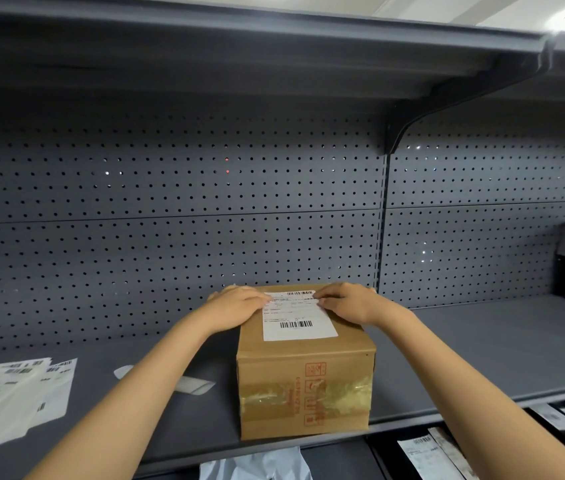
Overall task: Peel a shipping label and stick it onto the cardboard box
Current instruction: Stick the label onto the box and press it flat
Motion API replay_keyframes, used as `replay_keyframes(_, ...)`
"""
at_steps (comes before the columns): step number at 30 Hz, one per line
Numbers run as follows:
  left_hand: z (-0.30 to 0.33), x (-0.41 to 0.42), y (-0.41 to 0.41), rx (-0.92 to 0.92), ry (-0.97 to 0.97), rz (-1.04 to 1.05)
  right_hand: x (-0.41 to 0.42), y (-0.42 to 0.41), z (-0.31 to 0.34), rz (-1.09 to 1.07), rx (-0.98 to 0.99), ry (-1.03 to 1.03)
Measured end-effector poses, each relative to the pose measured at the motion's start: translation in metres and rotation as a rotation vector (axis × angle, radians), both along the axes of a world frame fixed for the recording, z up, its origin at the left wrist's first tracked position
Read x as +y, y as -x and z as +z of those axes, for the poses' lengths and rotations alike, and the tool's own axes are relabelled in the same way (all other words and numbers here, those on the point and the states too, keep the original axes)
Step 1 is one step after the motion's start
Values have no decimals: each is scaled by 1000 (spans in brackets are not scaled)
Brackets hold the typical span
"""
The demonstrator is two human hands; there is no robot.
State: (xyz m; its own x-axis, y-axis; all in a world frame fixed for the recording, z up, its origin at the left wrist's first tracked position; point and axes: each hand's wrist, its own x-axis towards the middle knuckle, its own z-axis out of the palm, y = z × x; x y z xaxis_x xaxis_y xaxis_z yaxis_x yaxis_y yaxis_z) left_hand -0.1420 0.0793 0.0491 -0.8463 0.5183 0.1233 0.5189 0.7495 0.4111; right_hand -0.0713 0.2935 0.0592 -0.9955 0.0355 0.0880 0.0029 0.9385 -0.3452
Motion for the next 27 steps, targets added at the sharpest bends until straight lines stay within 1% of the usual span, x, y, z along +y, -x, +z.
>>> replay_keyframes(4, 3, 9, -4, 8, 20, -16, -10, 6, 1, 52, 52, -51)
replay_keyframes(8, 8, 31, -16, -9, 64, -74, -29, 17, 0, 123, 12, -58)
replay_keyframes(11, 6, 32, -13, -20, 80, -42, -28, 21, -1, 107, -3, -69)
replay_keyframes(15, 3, 13, 0, -29, 86, 37, -10, 19, -2, 46, -3, -43)
replay_keyframes(19, 5, 7, -1, 13, 86, 47, -3, 19, 1, 5, 4, -53)
replay_keyframes(22, 10, 22, -9, 48, 78, 27, -13, 22, 4, 37, 26, -50)
replay_keyframes(24, 10, 33, -10, 16, 73, 9, -23, 24, 5, 72, 27, -47)
replay_keyframes(27, 6, 41, -9, -26, 95, 25, -28, 28, 3, 83, -25, -88)
